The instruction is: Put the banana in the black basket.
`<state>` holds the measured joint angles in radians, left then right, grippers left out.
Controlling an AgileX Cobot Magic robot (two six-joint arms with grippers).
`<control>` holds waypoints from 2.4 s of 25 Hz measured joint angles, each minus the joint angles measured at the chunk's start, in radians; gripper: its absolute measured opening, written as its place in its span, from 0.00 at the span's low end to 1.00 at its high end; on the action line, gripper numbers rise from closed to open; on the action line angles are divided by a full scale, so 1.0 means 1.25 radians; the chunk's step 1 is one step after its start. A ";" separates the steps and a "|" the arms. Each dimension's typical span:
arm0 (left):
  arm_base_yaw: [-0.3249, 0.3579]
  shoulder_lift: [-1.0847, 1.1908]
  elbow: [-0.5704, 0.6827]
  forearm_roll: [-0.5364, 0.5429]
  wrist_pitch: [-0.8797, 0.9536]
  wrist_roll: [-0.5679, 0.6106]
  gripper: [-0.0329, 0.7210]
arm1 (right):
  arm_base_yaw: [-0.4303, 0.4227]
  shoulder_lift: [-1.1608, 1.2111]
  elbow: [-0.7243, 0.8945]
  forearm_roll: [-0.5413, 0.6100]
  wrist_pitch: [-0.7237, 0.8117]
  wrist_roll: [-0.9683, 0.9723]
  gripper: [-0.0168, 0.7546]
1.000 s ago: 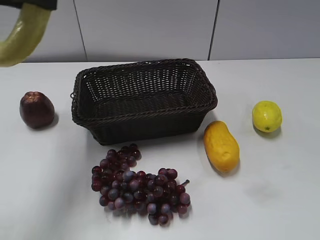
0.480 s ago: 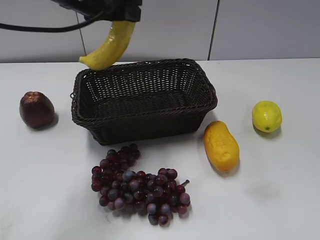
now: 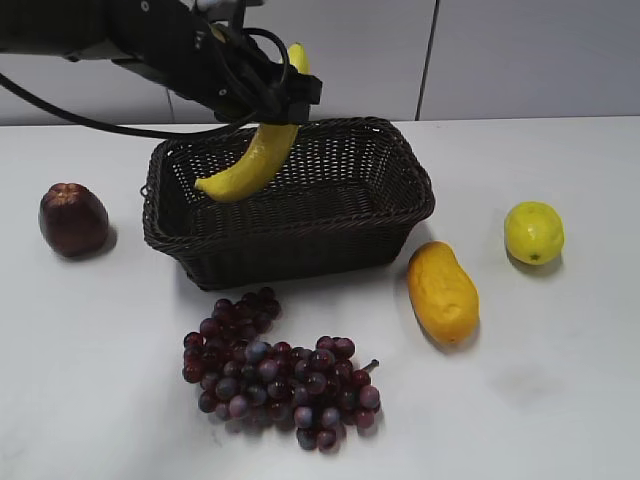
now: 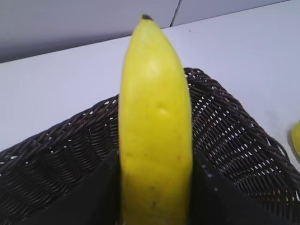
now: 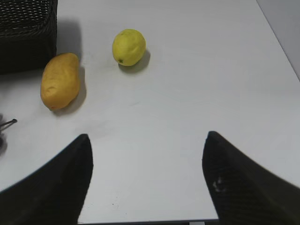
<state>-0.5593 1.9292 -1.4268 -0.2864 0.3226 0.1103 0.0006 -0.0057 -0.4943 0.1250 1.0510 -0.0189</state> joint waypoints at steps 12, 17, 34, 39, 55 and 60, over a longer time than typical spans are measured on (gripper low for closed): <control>0.000 -0.012 0.000 -0.025 0.104 0.000 0.92 | 0.000 0.000 0.000 0.000 0.000 0.000 0.78; -0.001 -0.081 0.000 -0.023 0.190 0.000 0.87 | 0.000 0.000 0.000 0.000 0.000 0.000 0.78; 0.002 -0.365 0.015 0.164 0.619 -0.039 0.82 | 0.000 0.000 0.000 0.000 0.000 0.000 0.78; 0.067 -0.421 0.139 0.177 0.624 -0.046 0.82 | 0.000 0.000 0.000 0.000 0.000 0.000 0.78; 0.452 -0.810 0.548 0.170 0.515 -0.042 0.82 | 0.000 0.000 0.000 0.000 0.000 0.000 0.78; 0.458 -0.975 0.615 0.168 0.517 -0.040 0.82 | 0.000 0.000 0.000 0.000 0.000 0.000 0.78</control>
<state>0.0126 0.7103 -0.6576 -0.0760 0.9683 0.0605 0.0006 -0.0057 -0.4943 0.1250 1.0510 -0.0189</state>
